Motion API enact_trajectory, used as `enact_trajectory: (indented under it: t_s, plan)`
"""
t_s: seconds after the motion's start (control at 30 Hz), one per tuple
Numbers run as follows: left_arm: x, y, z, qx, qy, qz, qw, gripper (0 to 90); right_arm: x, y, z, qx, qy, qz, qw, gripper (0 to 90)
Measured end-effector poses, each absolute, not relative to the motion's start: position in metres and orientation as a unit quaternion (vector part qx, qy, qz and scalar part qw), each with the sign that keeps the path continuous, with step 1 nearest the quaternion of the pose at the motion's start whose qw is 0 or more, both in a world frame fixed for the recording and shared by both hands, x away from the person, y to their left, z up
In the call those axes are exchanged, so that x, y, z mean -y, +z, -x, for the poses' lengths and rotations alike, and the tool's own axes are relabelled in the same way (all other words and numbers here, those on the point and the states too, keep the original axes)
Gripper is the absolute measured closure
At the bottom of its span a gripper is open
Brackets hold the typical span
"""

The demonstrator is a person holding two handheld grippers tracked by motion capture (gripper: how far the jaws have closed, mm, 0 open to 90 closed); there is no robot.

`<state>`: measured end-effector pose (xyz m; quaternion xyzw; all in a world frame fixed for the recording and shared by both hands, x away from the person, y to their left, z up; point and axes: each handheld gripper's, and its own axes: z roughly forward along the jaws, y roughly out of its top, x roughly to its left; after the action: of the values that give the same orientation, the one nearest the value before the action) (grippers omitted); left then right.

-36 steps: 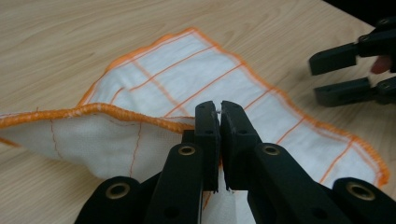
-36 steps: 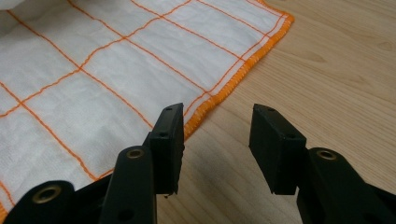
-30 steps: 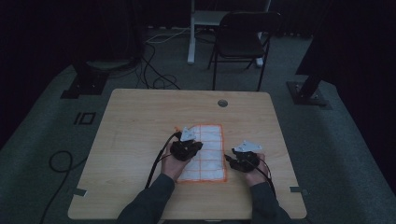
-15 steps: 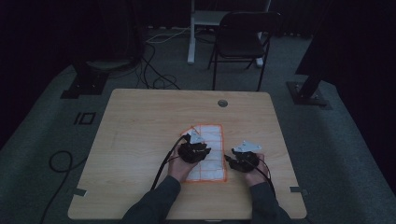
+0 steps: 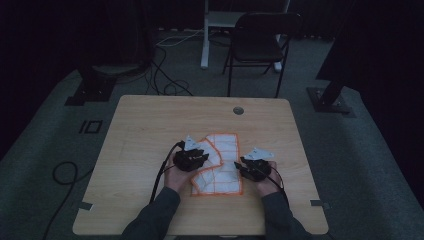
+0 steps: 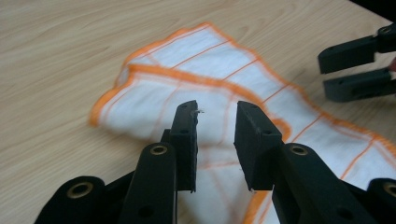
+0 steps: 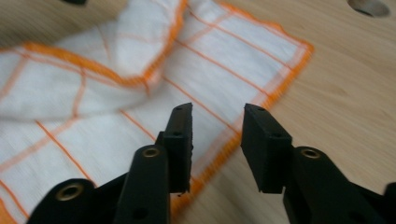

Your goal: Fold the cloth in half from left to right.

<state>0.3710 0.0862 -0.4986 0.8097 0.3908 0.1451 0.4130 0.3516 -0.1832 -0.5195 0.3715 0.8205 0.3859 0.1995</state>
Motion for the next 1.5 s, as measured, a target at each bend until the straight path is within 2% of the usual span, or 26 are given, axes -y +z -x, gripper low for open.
enact_trajectory:
  t_s: [0.47,0.97,1.17,1.37,1.5]
  plan:
    - [-0.109,-0.517,-0.365,-0.411,0.144,-0.809,0.393,70.3,0.140,-0.509,-0.377,-0.823,0.398,-0.355,0.194,73.6]
    - [-0.105,-0.531,-0.360,-0.410,0.137,-0.816,0.383,70.4,0.113,-0.506,-0.416,-0.815,0.409,-0.369,0.178,72.8]
    - [-0.103,-0.533,-0.360,-0.412,0.133,-0.817,0.382,70.6,0.097,-0.510,-0.432,-0.821,0.399,-0.371,0.172,69.1]
    - [-0.102,-0.534,-0.359,-0.412,0.132,-0.816,0.383,71.3,0.090,-0.513,-0.447,-0.817,0.401,-0.387,0.149,65.8]
    - [-0.102,-0.535,-0.359,-0.412,0.131,-0.817,0.381,72.0,0.088,-0.515,-0.453,-0.817,0.398,-0.394,0.135,67.1]
